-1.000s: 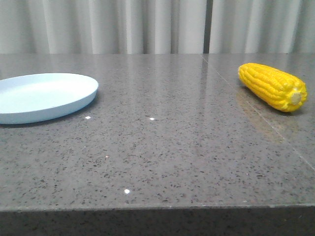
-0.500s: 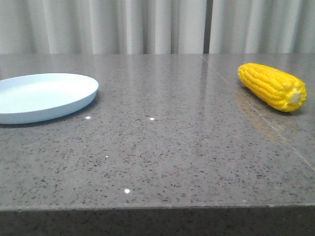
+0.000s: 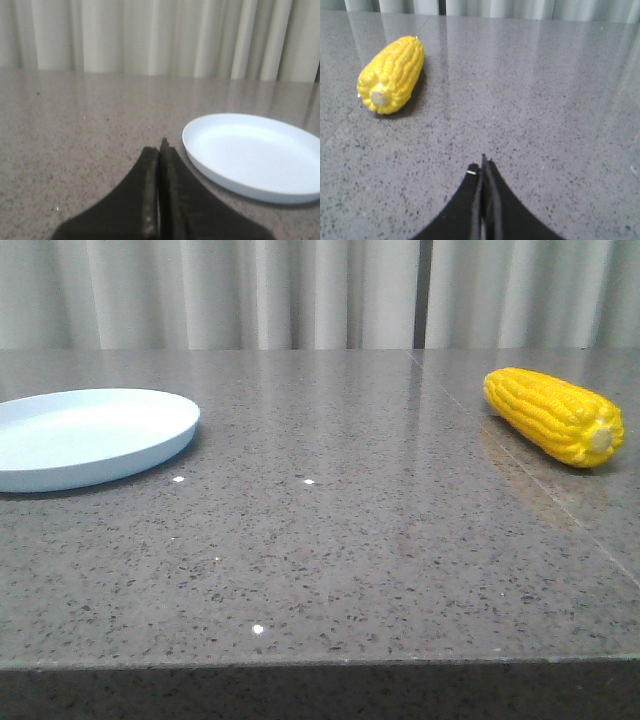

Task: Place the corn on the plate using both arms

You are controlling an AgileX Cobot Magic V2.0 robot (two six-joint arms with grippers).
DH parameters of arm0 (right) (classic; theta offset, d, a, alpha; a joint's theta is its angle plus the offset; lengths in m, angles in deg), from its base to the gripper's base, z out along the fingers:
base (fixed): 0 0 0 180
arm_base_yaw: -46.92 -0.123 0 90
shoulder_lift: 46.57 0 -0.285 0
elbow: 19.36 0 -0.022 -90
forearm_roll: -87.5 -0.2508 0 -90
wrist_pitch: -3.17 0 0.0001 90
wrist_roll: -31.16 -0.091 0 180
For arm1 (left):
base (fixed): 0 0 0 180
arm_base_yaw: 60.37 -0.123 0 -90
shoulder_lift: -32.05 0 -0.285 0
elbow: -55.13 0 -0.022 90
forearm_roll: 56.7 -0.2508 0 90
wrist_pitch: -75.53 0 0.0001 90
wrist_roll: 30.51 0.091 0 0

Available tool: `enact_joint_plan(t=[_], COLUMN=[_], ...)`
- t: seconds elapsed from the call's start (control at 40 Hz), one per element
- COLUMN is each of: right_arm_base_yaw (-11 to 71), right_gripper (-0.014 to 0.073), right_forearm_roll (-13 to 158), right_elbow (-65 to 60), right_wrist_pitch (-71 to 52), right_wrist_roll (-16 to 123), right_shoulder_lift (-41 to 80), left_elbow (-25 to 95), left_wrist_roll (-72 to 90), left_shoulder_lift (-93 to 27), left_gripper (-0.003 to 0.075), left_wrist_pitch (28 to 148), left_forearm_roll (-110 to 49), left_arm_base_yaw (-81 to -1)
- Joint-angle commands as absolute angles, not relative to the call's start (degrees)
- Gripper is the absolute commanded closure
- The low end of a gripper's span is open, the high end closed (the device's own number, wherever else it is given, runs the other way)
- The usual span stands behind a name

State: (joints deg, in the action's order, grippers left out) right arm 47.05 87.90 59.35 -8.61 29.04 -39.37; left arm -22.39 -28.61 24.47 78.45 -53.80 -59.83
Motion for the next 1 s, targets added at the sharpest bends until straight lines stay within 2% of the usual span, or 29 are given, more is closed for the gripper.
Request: enact_joint_plan(t=[0.0,0.15,0.28,0.47,0.62,0.78,0.88,0.93,0.95,0.97], right_arm_base_yaw=[47.3,47.3,47.3,47.3,47.3,47.3,47.3,47.3,47.3,47.3], right_gripper=[0.0661,0.0661,0.0661,0.0661,0.0661,0.0645,0.0526,0.0433,0.0358,0.0312], right_forearm_roll=[85.2,83.4,83.9,83.9,83.9,83.9,83.9,83.9,83.9,83.9], right_elbow=[57.9,50.8,43.1,32.4,28.6,28.2,28.2,28.2,28.2,28.2], right_wrist_pitch=[-2.4,-8.4,-13.3,-15.0,-15.0,-14.2,-14.2,-14.2,-14.2,-14.2], right_wrist_roll=[29.3,29.3,29.3,29.3,29.3,29.3,29.3,29.3,29.3,29.3], right_shoulder_lift=[-40.4,-40.3,-38.1,-25.4,-15.5,-13.0,-13.0,-13.0,-13.0,-13.0], left_elbow=[-21.4,-15.1,-7.4,2.7,4.8,4.8,4.8,4.8,4.8,4.8], left_wrist_roll=[-29.1,-29.1,-29.1,-29.1,-29.1,-29.1,-29.1,-29.1,-29.1,-29.1], left_shoulder_lift=[25.7,25.4,22.4,10.8,3.2,1.8,1.8,1.8,1.8,1.8], left_gripper=[0.0741,0.0741,0.0741,0.0741,0.0741,0.0734,0.0631,0.0529,0.0440,0.0384], left_wrist_pitch=[68.0,67.7,74.5,83.6,83.8,83.9,83.9,83.9,83.9,83.9], left_forearm_roll=[-53.5,-56.3,-60.8,-61.1,-61.1,-60.7,-60.7,-60.7,-60.7,-60.7], left_arm_base_yaw=[-59.8,-59.8,-59.8,-59.8,-59.8,-59.8,-59.8,-59.8,-59.8,-59.8])
